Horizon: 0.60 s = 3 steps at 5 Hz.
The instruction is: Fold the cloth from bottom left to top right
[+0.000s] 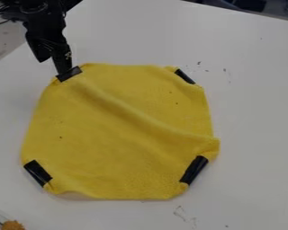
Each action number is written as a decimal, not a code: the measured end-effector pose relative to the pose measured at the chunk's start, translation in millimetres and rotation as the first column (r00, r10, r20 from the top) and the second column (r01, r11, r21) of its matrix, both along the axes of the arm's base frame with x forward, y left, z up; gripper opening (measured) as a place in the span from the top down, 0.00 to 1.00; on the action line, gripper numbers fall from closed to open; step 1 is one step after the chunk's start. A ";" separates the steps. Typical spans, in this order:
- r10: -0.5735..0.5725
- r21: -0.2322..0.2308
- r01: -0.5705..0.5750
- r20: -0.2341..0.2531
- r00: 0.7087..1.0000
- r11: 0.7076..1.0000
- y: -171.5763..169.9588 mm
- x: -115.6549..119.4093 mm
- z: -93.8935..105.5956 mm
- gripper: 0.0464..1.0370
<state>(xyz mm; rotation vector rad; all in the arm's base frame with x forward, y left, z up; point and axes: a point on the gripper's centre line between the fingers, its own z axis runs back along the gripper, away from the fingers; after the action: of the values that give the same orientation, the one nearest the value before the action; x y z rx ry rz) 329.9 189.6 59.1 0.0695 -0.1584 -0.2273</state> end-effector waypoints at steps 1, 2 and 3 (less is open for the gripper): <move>0.007 -0.019 -0.007 -0.033 0.999 1.000 -2.1 -3.9 -13.6 0.04; 0.058 -0.010 -0.059 -0.046 0.997 0.998 -4.8 -15.0 -13.4 0.04; 0.133 0.039 -0.132 -0.020 0.991 0.990 -5.6 -26.8 13.3 0.04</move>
<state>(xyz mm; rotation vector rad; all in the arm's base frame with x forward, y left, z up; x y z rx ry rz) 303.1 183.9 72.3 0.1147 -0.1268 -0.0982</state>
